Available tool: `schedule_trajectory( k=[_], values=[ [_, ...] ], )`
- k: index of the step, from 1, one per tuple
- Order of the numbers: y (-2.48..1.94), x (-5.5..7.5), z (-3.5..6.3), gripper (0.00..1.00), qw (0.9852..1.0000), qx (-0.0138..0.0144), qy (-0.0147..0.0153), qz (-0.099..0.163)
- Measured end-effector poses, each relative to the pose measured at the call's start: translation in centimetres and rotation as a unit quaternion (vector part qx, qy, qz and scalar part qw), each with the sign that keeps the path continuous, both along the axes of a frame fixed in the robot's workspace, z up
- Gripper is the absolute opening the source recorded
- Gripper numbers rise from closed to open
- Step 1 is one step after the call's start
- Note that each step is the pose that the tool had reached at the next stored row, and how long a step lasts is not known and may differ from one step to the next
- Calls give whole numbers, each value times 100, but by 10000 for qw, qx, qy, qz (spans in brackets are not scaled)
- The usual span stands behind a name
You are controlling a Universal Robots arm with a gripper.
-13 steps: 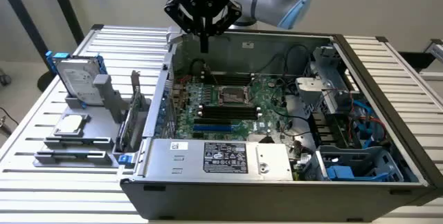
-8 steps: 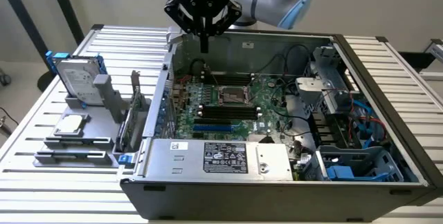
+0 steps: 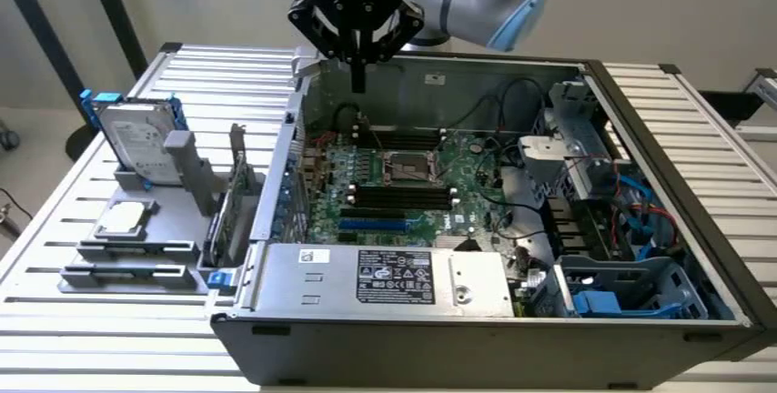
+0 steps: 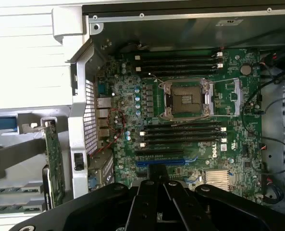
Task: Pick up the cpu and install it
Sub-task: 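Reach for the cpu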
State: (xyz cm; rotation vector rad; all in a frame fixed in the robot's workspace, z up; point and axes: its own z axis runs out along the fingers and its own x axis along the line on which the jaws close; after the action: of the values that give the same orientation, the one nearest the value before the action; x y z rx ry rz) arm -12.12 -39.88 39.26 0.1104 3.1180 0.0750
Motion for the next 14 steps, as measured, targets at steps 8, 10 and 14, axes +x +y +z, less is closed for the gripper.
schedule_trajectory(
  k=[8,10,14],
  values=[
    [0,-225,-12,11,10000,0,27,3],
    [0,-315,-17,11,10000,0,27,2],
    [0,-499,-33,11,10000,-4,27,2]
  ],
)
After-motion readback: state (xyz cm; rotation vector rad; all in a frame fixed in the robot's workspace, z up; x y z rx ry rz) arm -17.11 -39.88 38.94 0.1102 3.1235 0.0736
